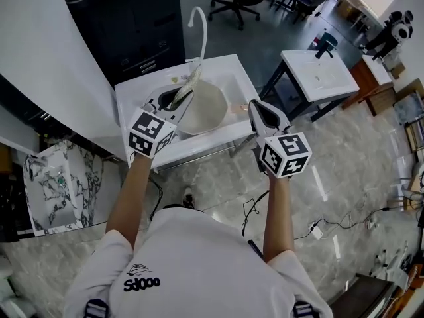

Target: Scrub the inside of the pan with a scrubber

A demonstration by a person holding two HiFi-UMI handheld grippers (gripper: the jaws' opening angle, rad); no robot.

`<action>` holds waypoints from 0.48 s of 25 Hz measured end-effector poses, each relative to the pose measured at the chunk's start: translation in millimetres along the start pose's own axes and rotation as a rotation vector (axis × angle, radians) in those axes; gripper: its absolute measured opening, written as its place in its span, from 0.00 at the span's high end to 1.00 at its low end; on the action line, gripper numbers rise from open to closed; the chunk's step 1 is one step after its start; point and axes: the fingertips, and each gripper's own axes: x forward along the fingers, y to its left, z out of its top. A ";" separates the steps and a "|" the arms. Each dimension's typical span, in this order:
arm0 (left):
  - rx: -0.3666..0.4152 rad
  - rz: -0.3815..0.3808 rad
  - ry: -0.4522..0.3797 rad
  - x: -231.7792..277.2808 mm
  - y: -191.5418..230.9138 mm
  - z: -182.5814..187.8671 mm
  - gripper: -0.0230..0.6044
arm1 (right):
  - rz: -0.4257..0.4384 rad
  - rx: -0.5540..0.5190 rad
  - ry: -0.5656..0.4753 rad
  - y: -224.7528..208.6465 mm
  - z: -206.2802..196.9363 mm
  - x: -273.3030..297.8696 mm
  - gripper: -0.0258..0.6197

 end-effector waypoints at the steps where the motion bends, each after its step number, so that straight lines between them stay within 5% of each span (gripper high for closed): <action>1: -0.002 -0.002 0.008 5.0 4.9 -3.4 0.86 | -0.002 0.001 0.005 -2.3 -0.6 5.7 0.95; 12: -0.015 -0.004 0.114 56.9 45.9 -50.0 0.86 | -0.016 0.023 0.062 -30.4 -12.8 56.9 0.95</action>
